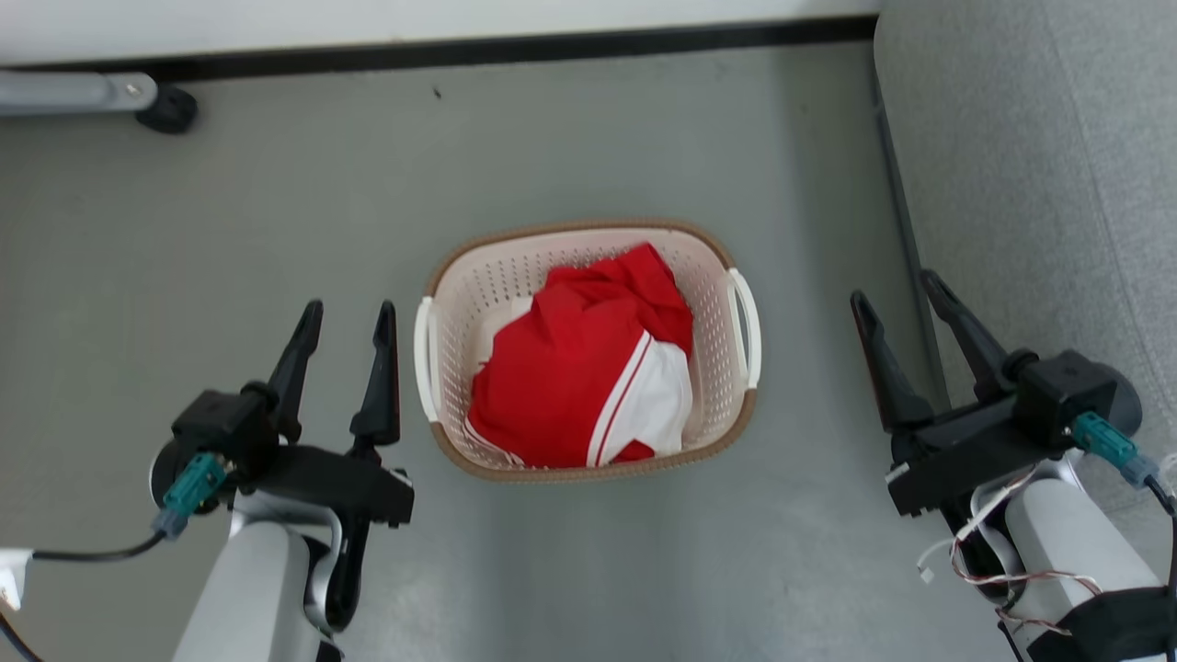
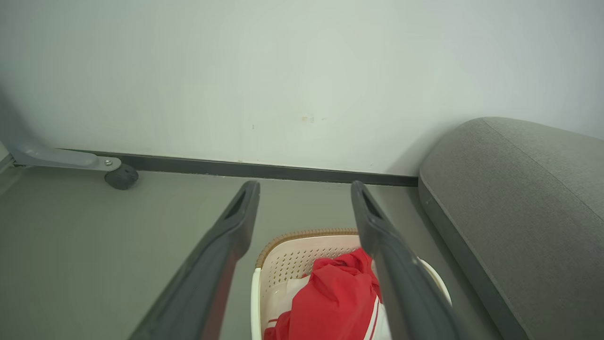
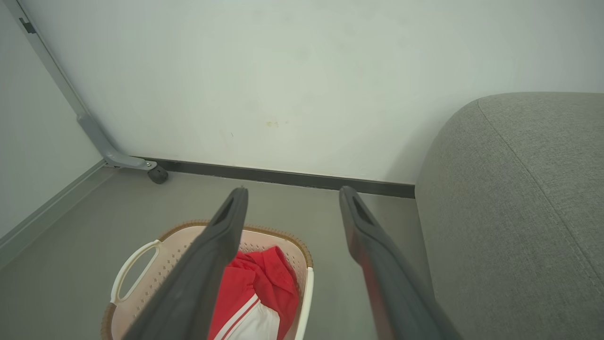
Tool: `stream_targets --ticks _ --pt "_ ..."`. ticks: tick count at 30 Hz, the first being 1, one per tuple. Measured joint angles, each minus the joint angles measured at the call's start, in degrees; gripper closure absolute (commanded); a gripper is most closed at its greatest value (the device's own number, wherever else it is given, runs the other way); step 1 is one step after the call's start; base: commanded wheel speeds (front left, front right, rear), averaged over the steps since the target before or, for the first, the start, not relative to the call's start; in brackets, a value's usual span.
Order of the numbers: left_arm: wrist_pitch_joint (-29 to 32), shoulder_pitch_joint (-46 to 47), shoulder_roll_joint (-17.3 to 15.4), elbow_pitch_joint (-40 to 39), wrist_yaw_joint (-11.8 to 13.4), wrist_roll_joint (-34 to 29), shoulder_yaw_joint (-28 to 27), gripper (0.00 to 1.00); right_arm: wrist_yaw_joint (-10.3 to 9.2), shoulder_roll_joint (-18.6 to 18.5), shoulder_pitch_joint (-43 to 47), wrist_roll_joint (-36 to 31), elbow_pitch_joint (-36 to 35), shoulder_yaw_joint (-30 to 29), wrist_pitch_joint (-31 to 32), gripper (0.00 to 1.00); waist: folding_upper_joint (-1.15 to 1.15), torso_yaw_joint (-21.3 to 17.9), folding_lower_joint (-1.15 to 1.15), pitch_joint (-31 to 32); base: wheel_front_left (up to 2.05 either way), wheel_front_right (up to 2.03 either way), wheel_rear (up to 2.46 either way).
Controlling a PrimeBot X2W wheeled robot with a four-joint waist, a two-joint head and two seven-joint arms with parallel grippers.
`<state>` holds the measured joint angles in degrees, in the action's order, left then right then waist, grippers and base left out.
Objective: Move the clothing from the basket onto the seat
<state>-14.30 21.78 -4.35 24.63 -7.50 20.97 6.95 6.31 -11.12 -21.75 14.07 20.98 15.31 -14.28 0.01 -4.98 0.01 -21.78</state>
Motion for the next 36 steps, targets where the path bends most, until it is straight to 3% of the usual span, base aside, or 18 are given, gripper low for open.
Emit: stream_targets --ticks 15,36 --pt "1.3 11.6 -3.7 2.2 -0.1 -3.2 7.2 0.00 0.26 2.1 -6.5 -0.6 -1.5 -0.5 0.0 0.00 0.00 -3.1 -0.01 -11.8 0.00 0.00 0.00" --pt "11.8 21.8 -4.7 8.7 -0.1 -10.4 14.2 0.00 0.53 5.9 -9.6 -1.5 0.5 0.0 0.0 0.00 0.00 -7.3 -0.01 -20.3 0.00 0.00 0.00"
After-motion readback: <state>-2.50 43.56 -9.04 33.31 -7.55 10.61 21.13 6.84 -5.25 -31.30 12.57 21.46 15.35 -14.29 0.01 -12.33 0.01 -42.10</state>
